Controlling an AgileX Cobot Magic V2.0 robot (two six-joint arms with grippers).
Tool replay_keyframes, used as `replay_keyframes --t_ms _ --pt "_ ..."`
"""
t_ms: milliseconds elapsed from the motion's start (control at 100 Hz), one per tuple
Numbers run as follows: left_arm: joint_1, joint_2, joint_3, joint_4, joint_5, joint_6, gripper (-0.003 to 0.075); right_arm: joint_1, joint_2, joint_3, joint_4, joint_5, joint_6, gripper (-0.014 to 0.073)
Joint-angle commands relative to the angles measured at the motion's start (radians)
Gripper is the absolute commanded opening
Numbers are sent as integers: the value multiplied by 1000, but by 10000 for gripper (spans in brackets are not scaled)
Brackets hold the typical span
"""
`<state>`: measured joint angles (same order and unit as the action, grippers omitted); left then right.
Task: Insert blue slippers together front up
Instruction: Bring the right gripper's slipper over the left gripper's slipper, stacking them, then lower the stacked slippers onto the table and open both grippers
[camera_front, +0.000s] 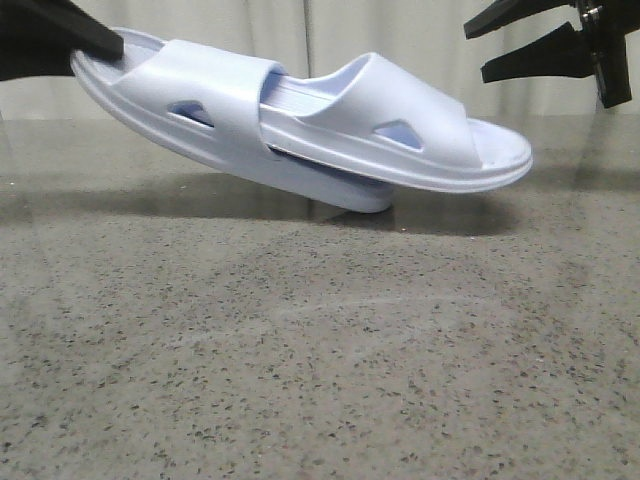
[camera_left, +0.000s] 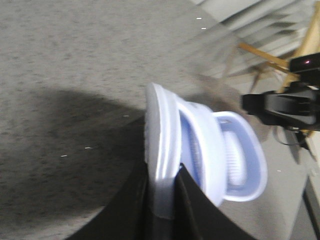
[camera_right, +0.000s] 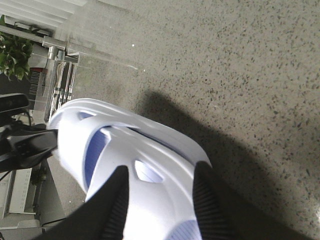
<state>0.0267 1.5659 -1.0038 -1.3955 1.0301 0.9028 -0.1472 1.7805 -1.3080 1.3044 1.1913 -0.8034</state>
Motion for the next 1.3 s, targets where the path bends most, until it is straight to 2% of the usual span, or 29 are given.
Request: replay_keyframes --t_ms 0,190,560,650,930,1030,1090,1160,1250,1290 --pt "-9 -7 -30 -46 -9 -1 16 -4 -59 -32 63 118 -5 253" --pt "-9 47 -30 -19 -25 -1 41 -4 -59 -32 61 118 -5 253" --pt "-5 76 -39 64 -68 33 375 -27 -59 -32 59 118 -5 253" --pt "14 76 -59 69 -45 35 417 -46 -64 -32 59 118 -5 253" --pt "152 30 -210 130 171 18 407 -148 -122 -32 34 118 -5 253" --pt "171 -14 -244 138 197 11 349 -164 -150 -32 30 118 -5 253" --pt "171 -42 -252 140 204 11 279 -164 -168 -32 28 118 -5 233" --pt "169 -78 -253 138 202 11 176 -162 -192 -32 26 118 -14 161" --pt "167 -125 -253 138 196 11 13 -162 -229 -32 26 118 -22 8" --pt "167 -150 -253 138 181 11 15 -162 -247 -32 26 118 -29 -67"
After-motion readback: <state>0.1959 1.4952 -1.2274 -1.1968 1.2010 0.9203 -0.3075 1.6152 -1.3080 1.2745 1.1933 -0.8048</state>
